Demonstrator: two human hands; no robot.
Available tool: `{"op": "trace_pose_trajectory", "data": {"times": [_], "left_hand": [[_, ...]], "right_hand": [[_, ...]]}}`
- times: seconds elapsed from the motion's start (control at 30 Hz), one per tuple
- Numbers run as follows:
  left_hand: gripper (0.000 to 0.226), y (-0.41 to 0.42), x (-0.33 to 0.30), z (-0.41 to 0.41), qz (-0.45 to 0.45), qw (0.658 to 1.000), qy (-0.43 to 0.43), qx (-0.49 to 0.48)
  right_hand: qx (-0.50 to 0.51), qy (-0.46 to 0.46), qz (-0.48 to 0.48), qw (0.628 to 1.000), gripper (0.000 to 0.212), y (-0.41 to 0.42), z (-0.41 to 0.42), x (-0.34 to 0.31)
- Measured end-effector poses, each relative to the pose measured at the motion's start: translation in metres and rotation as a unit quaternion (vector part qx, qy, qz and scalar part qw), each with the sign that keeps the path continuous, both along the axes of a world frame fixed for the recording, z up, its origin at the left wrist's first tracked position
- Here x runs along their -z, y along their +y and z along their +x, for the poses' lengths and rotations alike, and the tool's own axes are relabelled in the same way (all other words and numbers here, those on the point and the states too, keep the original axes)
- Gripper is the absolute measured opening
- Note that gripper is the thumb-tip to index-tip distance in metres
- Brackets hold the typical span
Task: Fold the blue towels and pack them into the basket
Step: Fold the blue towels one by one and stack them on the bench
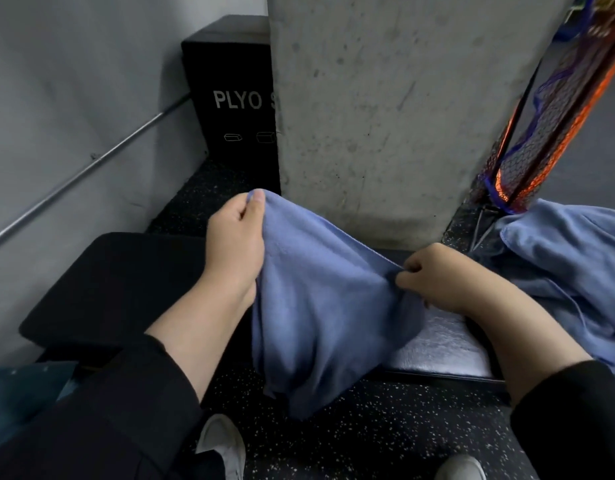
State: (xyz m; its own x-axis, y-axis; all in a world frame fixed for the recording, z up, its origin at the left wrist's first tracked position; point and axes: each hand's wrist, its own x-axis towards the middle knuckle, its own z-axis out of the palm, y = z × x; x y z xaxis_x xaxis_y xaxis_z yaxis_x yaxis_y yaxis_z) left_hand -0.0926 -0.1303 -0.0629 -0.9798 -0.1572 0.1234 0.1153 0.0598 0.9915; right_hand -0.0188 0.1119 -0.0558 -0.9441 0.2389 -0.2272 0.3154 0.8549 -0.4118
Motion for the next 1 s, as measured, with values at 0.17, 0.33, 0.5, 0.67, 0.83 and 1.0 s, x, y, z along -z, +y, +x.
{"op": "trace_pose_trajectory", "data": {"times": [0.17, 0.33, 0.5, 0.67, 0.83, 1.0], "left_hand": [[0.039, -0.02, 0.002, -0.006, -0.114, 0.993, 0.025, 0.016], [0.049, -0.023, 0.003, -0.014, -0.137, 0.991, 0.008, 0.009], [0.045, -0.011, -0.002, -0.021, -0.11, 0.994, 0.0, -0.002], [0.052, 0.002, 0.018, -0.051, -0.071, 0.987, -0.081, 0.119], [0.059, 0.0, 0.06, -0.048, -0.464, 0.844, -0.168, 0.212], [0.041, -0.004, 0.075, -0.031, -0.638, 0.684, -0.228, 0.271]], "right_hand": [[0.055, 0.082, -0.038, 0.994, 0.03, 0.014, 0.004, 0.0], [0.15, 0.191, -0.295, 0.924, 0.026, 0.011, -0.005, -0.01], [0.168, 0.296, -0.372, 0.864, 0.02, 0.01, -0.024, -0.015], [0.06, 0.244, -0.25, 0.935, 0.058, 0.024, -0.052, 0.029], [-0.013, -0.048, -0.054, 0.997, 0.08, 0.036, -0.037, 0.078], [-0.027, -0.043, 0.027, 0.998, 0.011, 0.049, -0.022, 0.091]]}}
